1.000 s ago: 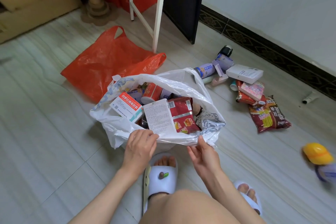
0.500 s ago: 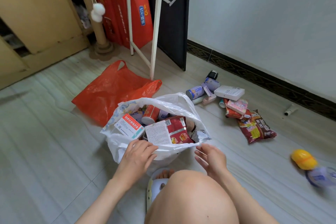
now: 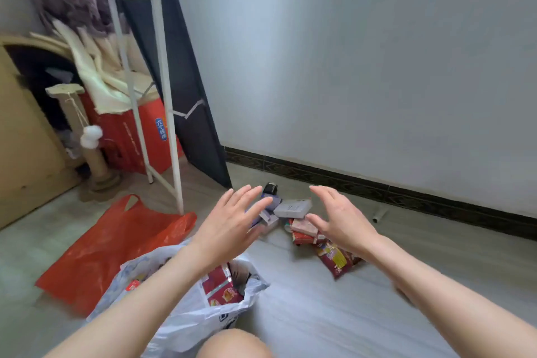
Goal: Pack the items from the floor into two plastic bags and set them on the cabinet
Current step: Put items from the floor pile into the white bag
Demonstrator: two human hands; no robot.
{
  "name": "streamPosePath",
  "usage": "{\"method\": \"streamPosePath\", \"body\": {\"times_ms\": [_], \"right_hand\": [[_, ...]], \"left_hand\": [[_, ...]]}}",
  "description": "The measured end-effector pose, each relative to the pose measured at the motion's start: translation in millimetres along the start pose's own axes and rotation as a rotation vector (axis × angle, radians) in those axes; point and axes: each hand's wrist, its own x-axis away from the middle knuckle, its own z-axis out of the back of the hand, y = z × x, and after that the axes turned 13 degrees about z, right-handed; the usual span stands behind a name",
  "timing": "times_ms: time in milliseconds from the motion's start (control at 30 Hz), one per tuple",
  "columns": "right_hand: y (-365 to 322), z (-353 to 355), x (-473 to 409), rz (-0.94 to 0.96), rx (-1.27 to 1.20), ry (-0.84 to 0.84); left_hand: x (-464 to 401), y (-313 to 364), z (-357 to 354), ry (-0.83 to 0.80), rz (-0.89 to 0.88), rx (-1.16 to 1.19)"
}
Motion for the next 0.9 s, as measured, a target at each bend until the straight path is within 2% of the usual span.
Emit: {"method": "streamPosePath", "body": {"times_ms": [167,333,467,633,767,900], "right_hand": [[68.1,56.6,42.7,-0.038,0.128,0.079],[160.0,55.3,97.5,-0.293,0.106,0.066],[235.8,12.7,144.2,-0.553,0.01,-0.004],[314.1,-57.5,179.0,-0.763,-0.051,-0.103],[355.4,-106.0,183.5,-0.824,-0.046,-0.134],[381.2,-132.7,184.3,-0.852,-0.065,-0.191]], "left_hand": [[-79.3,72.7,-5.5,-0.041,-0.173,-0.024],[-117.1,144.3,-55.3,-0.113,-0.252,0.068],[-112.4,189.7,-141.9,-0.296,-0.215,0.15],[-102.7,220.0,-258.3,-0.556,-0.287,0.111],[-102.0,254.3,-331.0,-0.716,-0.325,0.128],[-118.1,289.3,-372.9,-0.768,-0.291,0.239]]}}
